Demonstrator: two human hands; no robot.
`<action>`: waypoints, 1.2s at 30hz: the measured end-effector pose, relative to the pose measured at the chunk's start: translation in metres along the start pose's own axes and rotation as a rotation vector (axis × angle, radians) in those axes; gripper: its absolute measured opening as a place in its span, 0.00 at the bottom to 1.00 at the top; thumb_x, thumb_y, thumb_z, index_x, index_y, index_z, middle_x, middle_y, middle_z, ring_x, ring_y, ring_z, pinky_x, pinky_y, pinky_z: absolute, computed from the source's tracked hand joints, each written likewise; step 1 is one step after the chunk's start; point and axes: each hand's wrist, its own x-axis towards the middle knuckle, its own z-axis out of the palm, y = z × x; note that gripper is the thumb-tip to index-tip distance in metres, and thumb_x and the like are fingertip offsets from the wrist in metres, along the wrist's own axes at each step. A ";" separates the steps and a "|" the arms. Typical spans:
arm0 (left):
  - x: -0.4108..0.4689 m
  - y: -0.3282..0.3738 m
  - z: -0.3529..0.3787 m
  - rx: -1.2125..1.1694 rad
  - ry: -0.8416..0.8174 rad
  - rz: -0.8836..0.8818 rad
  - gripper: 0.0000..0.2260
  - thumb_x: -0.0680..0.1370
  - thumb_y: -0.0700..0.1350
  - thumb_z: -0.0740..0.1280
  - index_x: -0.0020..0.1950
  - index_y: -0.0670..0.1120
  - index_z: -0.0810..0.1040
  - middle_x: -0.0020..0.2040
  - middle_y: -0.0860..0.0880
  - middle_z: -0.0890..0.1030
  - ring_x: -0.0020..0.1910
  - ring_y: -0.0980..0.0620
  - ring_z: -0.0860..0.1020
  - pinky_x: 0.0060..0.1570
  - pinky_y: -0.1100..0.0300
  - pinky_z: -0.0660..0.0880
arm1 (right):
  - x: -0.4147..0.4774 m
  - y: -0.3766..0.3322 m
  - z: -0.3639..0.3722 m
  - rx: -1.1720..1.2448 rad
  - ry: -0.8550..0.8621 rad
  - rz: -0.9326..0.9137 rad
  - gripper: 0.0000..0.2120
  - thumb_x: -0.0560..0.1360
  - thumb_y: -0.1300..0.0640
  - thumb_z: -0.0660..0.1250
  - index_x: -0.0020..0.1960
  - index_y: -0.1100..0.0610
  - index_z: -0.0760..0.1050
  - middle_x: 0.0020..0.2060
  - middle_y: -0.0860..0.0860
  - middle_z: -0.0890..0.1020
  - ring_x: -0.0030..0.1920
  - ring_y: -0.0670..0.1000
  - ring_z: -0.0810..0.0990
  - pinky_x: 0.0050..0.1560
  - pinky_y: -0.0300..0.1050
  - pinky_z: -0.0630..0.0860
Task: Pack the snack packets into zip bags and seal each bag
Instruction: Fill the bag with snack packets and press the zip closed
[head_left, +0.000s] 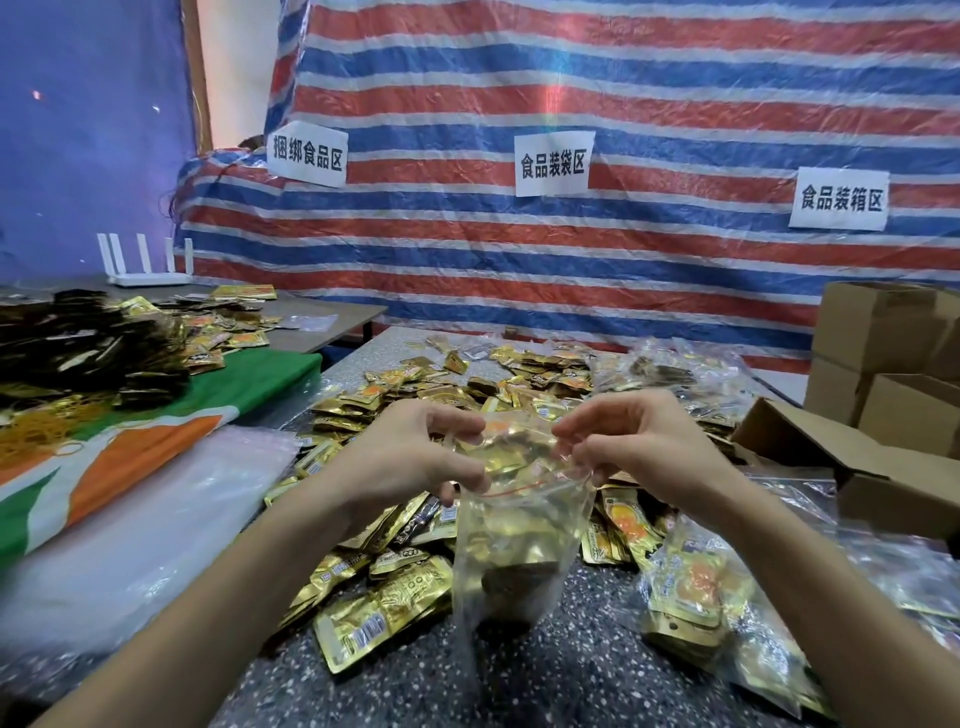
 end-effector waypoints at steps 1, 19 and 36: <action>0.000 0.000 -0.002 0.000 0.002 0.001 0.27 0.67 0.29 0.75 0.65 0.39 0.79 0.58 0.48 0.81 0.31 0.57 0.78 0.31 0.65 0.74 | 0.001 0.002 0.002 0.035 0.015 -0.012 0.13 0.72 0.76 0.68 0.48 0.61 0.83 0.39 0.56 0.87 0.36 0.52 0.82 0.32 0.38 0.79; -0.017 -0.001 -0.017 0.036 -0.070 0.013 0.29 0.67 0.33 0.77 0.68 0.42 0.77 0.62 0.51 0.80 0.38 0.51 0.81 0.43 0.55 0.83 | 0.020 0.155 0.066 -0.646 -0.176 -0.021 0.10 0.72 0.47 0.76 0.46 0.32 0.78 0.56 0.31 0.73 0.57 0.36 0.74 0.61 0.42 0.76; -0.006 0.008 -0.004 -0.049 -0.072 -0.011 0.25 0.68 0.28 0.72 0.64 0.39 0.79 0.62 0.49 0.79 0.41 0.52 0.84 0.42 0.60 0.81 | 0.039 0.090 0.034 -0.100 0.310 -0.064 0.09 0.83 0.55 0.61 0.47 0.54 0.77 0.41 0.56 0.82 0.38 0.49 0.79 0.36 0.42 0.76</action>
